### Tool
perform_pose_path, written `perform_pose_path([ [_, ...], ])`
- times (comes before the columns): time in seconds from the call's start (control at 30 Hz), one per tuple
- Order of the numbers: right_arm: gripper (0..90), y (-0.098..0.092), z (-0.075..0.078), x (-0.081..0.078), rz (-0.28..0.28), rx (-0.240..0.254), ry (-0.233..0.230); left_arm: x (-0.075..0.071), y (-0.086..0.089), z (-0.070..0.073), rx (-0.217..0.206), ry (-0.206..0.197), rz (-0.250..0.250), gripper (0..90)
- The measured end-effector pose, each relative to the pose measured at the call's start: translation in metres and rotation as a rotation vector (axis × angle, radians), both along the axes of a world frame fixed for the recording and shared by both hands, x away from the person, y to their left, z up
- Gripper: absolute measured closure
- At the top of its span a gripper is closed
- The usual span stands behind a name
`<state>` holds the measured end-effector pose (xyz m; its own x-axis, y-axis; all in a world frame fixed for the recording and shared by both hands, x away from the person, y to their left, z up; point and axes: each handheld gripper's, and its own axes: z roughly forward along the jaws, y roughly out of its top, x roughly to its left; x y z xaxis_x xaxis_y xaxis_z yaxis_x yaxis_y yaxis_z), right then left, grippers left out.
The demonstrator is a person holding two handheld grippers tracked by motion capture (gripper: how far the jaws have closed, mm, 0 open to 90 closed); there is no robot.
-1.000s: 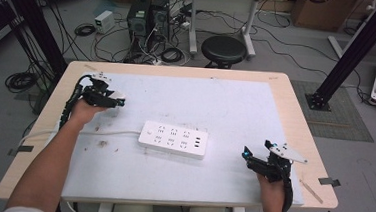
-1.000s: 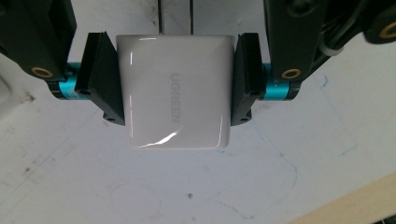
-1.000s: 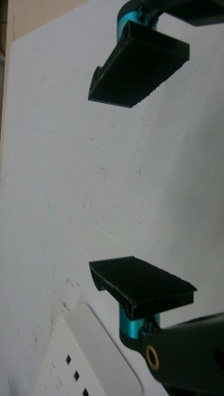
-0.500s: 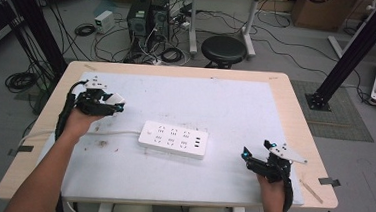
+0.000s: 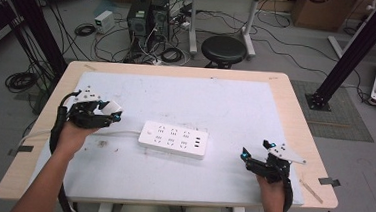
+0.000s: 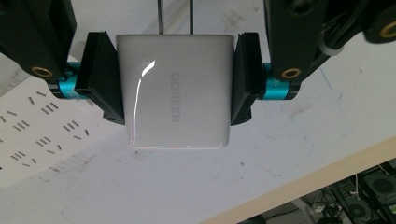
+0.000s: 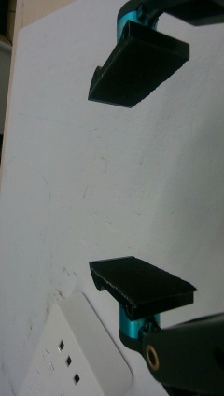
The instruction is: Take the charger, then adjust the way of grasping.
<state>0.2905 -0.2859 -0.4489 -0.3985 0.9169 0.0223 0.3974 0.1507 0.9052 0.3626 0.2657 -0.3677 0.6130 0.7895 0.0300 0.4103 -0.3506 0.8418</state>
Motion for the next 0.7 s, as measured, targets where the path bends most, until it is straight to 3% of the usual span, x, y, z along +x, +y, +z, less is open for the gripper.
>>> perform_pose_path([
  [0.23,16.9,-0.001,0.0,0.001,0.006,0.007,0.0,-0.011,-0.004,0.004,-0.004,-0.006,-0.037,42.4],
  [0.7,16.9,0.002,0.001,-0.001,0.029,-0.026,-0.014,-0.034,-0.033,0.011,0.014,-0.055,-0.21,42.5],
])
